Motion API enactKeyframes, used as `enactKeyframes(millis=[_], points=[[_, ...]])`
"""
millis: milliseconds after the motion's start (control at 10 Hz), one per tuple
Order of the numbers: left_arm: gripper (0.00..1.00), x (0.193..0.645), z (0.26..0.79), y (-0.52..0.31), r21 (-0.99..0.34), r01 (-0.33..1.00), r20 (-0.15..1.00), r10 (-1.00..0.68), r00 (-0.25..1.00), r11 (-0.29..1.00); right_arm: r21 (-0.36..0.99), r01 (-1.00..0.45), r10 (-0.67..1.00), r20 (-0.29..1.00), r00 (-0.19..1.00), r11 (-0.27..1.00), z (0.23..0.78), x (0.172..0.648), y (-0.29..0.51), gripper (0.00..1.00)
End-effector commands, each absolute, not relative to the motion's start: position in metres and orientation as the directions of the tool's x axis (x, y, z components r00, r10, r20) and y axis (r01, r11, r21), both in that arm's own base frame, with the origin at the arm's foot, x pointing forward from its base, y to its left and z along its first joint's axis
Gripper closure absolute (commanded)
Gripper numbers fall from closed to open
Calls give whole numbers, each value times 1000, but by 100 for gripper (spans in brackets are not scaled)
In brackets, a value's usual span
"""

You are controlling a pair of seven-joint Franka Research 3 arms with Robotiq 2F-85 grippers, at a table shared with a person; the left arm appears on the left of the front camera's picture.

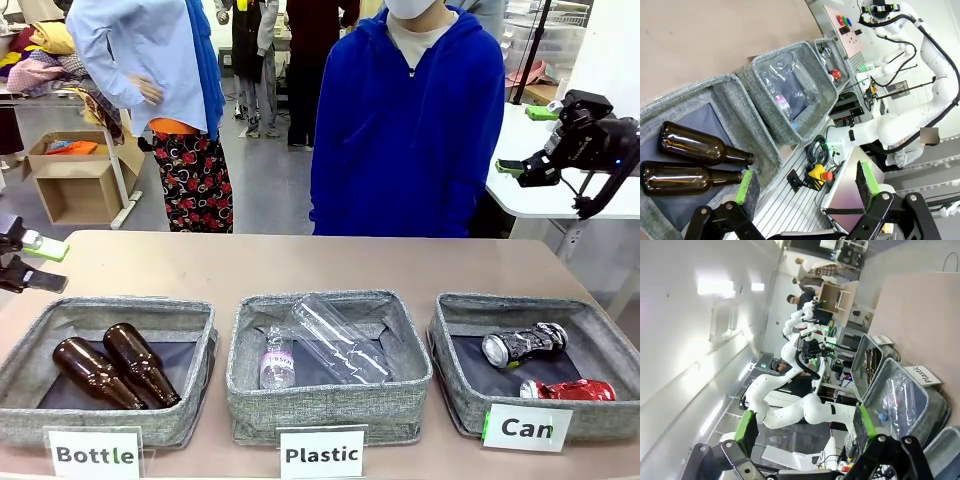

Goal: Sort the can waste into the basket.
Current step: Pick up the can waste from the table and place it in the right Fabric basket.

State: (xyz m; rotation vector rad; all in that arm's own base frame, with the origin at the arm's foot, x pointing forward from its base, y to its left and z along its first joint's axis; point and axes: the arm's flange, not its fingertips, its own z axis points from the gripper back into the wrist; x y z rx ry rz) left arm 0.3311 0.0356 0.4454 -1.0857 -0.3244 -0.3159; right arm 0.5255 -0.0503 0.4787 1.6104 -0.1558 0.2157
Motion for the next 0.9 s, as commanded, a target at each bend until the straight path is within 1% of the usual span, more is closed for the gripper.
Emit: enactKeyframes(millis=[0, 800], points=[[0, 329, 447, 37, -809, 399, 400, -94, 912, 431, 970, -240, 55, 242, 969, -41, 483, 525, -51, 0], [0, 329, 447, 37, -809, 399, 400, -94, 912, 431, 970, -240, 55, 242, 969, -41, 483, 525, -51, 0]])
